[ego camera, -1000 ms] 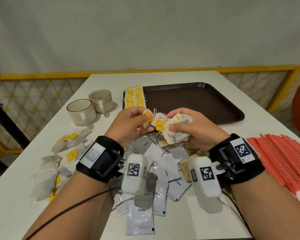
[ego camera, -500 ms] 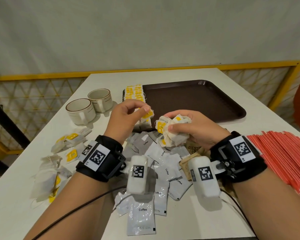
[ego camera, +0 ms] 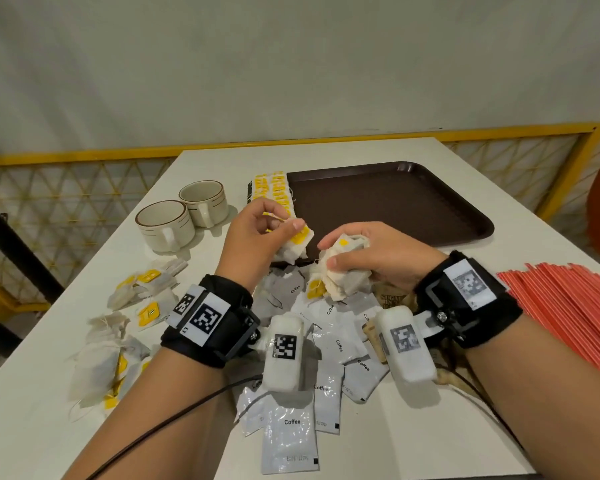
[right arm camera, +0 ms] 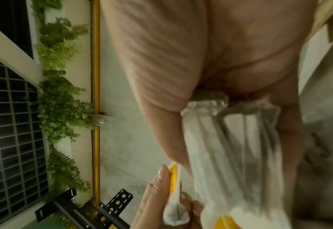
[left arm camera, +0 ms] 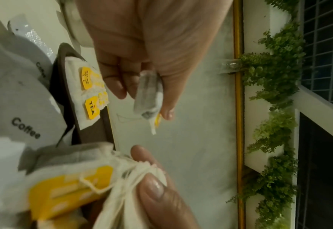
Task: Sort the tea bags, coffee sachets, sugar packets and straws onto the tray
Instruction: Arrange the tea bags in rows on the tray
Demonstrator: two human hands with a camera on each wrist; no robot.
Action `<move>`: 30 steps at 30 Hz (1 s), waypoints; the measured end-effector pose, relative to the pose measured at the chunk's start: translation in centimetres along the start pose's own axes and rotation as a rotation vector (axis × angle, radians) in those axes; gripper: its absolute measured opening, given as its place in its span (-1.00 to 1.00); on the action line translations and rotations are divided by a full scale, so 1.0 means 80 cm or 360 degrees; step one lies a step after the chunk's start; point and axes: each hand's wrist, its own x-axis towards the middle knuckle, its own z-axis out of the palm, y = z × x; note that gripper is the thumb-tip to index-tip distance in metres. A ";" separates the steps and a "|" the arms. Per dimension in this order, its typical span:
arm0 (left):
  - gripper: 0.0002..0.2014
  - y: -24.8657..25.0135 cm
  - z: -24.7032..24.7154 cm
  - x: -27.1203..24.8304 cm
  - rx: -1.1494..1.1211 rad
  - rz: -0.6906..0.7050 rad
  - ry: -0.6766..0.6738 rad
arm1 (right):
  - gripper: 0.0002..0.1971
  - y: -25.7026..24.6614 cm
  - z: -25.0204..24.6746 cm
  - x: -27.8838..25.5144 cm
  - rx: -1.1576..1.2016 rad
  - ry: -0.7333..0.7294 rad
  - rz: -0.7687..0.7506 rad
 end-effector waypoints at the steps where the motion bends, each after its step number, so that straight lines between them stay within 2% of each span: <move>1: -0.81 -0.002 -0.001 0.001 0.0020 -0.0032 0.0025 | -0.75 0.002 -0.002 -0.001 -0.0126 0.0041 -0.0046; 4: -0.78 -0.004 -0.003 0.002 0.0071 -0.0112 0.0035 | -0.73 0.006 -0.003 -0.007 -0.0481 0.0113 -0.0124; 6: -0.80 -0.001 -0.002 0.001 0.0051 -0.0158 -0.0009 | -0.72 0.006 -0.002 -0.011 -0.0538 0.0146 -0.0135; 12: -0.82 0.001 0.001 0.000 -0.0051 -0.0287 -0.0156 | -0.70 0.008 -0.013 -0.015 -0.0240 0.0204 -0.0040; 16: -0.90 0.009 0.001 0.000 -0.0455 -0.0486 -0.0273 | -0.63 0.014 -0.022 -0.012 -0.0230 0.0310 -0.0093; 22: -0.88 0.010 0.000 -0.001 -0.0364 -0.0375 -0.0206 | -0.59 0.017 -0.035 -0.015 -0.0262 0.0377 -0.0185; 27: -0.90 0.008 0.004 -0.002 -0.0269 -0.0290 -0.0165 | -0.77 0.019 -0.037 -0.014 -0.0106 0.0495 -0.0159; 30: -0.91 0.007 0.003 -0.002 -0.0246 -0.0281 -0.0158 | -0.87 0.024 -0.039 -0.010 -0.0426 0.0545 -0.0172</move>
